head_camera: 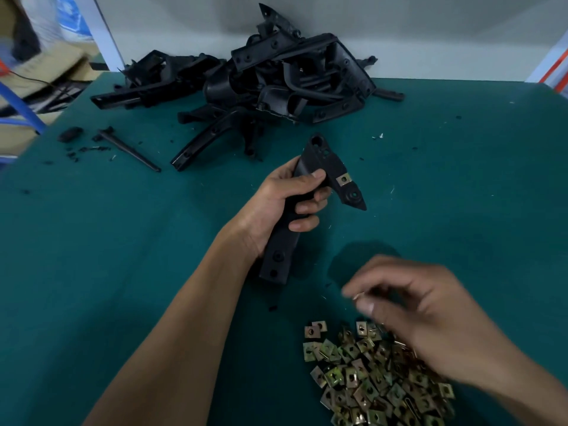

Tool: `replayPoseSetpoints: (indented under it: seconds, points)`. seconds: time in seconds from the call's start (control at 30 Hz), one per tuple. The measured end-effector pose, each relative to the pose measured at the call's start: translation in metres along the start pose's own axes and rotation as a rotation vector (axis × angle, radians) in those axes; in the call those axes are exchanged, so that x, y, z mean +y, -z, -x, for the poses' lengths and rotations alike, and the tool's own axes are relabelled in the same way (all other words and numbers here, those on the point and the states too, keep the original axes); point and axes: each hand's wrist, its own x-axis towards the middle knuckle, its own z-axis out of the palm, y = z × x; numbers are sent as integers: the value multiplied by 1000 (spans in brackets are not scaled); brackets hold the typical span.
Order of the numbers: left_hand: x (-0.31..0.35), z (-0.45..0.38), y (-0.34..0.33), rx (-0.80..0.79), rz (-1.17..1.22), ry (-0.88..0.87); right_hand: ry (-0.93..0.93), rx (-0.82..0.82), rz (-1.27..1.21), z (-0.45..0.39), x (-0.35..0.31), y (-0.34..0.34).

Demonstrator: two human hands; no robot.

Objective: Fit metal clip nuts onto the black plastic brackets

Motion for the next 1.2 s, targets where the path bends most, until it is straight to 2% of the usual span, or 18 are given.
replayPoseSetpoints:
  seconds: [0.1, 0.17, 0.37, 0.57, 0.67, 0.97, 1.2]
  points:
    - [0, 0, 0, 4, -23, 10, -75, 293, -471, -24, 18, 13]
    - [0, 1, -1, 10, -34, 22, -118, 411, -764, -49, 27, 22]
    - [-4, 1, -2, 13, -152, 70, -122, 489, -1085, -115, 27, 21]
    - [-7, -1, 0, -9, -201, 85, -25, 325, -1087, -118, 30, 18]
    - [-9, -3, 1, -18, -195, 87, -14, 296, -1028, -118, 29, 17]
    - [-11, -3, 1, 1, -194, 90, 35, 366, -1080, -118, 29, 13]
    - [-11, -3, -2, 25, -234, 85, 94, 521, -924, -118, 29, 6]
